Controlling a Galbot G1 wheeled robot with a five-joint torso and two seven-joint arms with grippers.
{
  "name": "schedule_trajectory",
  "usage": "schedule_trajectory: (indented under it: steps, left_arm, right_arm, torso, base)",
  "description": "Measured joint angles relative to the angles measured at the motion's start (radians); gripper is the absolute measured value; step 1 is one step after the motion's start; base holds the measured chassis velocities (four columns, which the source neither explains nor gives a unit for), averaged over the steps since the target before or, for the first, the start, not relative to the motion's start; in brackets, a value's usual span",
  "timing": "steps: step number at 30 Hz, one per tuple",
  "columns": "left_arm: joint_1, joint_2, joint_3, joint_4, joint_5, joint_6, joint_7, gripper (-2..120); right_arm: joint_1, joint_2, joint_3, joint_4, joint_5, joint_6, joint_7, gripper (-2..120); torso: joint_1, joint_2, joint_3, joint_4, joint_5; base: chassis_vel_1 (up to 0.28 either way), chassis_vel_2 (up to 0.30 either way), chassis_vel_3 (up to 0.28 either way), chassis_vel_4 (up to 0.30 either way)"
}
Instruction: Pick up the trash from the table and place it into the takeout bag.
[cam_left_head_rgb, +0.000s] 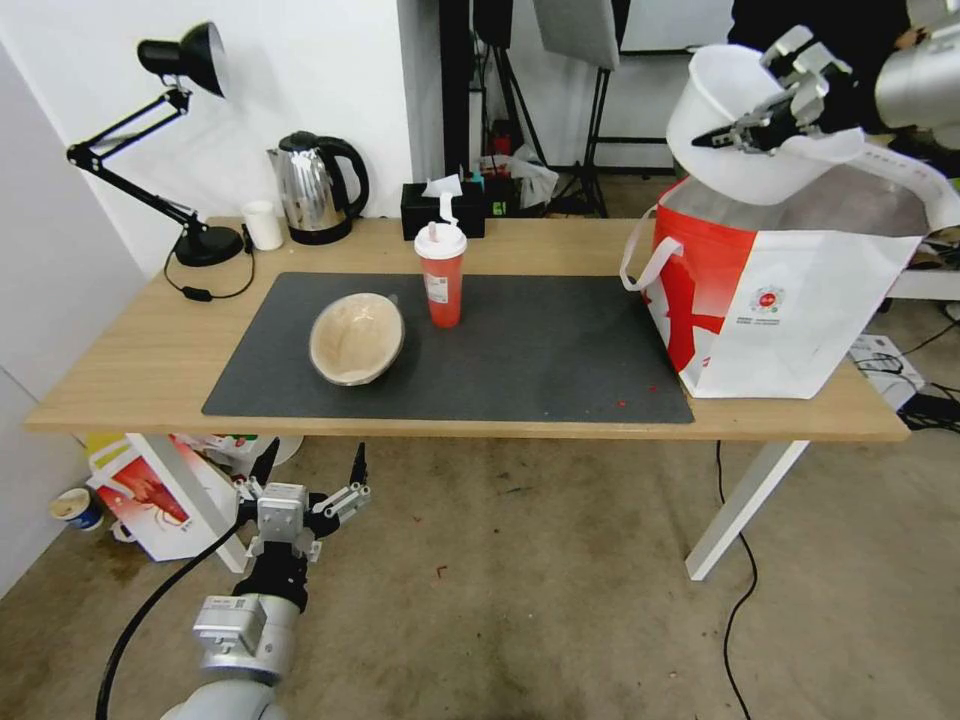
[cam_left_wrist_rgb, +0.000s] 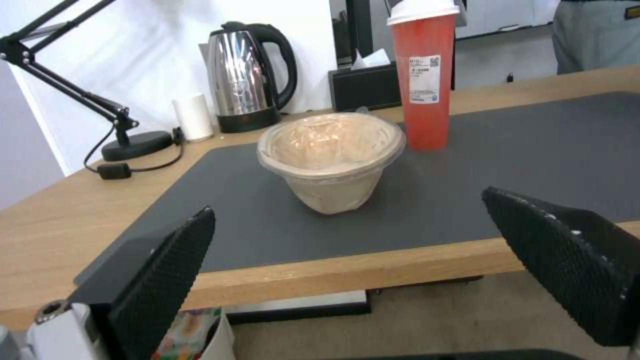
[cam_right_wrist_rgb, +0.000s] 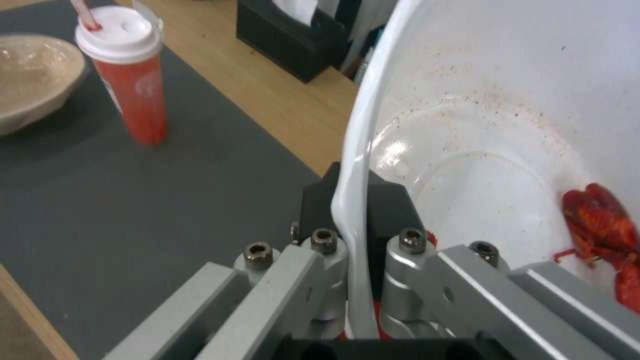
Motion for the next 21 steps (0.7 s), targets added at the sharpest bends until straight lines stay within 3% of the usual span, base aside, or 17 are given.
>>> schedule_trajectory:
  steps: [21]
  left_arm:
    - [0.0, 0.0, 0.0, 0.0, 0.0, 0.0, 0.0, 100]
  right_arm:
    - [-0.293, -0.078, 0.206, 0.019, -0.073, 0.014, -0.027, 0]
  torso:
    - [0.0, 0.0, 0.0, 0.0001, -0.0001]
  base:
    - [0.0, 0.0, 0.0, 0.0]
